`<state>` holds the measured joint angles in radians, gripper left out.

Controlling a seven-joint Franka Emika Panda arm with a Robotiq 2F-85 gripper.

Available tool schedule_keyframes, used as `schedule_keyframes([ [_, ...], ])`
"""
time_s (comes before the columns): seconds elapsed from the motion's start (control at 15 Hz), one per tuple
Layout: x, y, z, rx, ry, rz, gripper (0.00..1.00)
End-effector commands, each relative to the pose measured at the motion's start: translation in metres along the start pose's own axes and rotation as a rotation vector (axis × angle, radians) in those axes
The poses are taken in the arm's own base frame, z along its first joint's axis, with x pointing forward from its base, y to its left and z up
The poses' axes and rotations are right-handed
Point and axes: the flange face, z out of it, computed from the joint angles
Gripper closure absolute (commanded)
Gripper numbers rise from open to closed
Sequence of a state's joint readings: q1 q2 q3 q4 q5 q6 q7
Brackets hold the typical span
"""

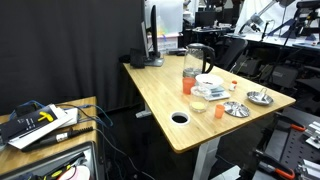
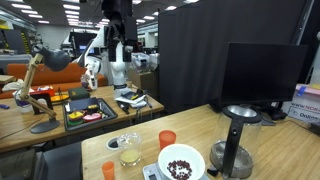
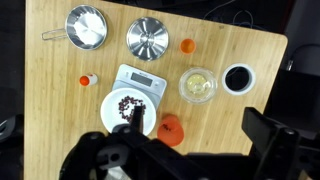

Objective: Press the button on the handle of the kettle

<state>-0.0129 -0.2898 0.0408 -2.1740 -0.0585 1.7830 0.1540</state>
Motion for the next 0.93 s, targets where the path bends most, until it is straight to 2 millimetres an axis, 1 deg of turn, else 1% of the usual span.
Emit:
schedule_keyframes([
  [0.0,0.024,0.052,0.009,0.028,0.010,0.186,0.00],
  [0.07,0.027,0.072,0.013,0.039,-0.005,0.250,0.00],
  [0.13,0.019,0.059,0.014,0.027,-0.001,0.168,0.00],
  [0.2,0.022,0.074,0.017,0.034,-0.008,0.207,0.00],
  [0.27,0.024,0.080,0.018,0.037,-0.011,0.225,0.00],
  [0.33,0.025,0.079,0.018,0.037,-0.010,0.232,0.00],
  [0.53,0.025,0.069,0.015,0.033,-0.006,0.237,0.00],
  [0.67,0.027,0.071,0.016,0.042,-0.008,0.251,0.00],
  [0.87,0.039,0.077,0.019,0.097,-0.002,0.303,0.00],
])
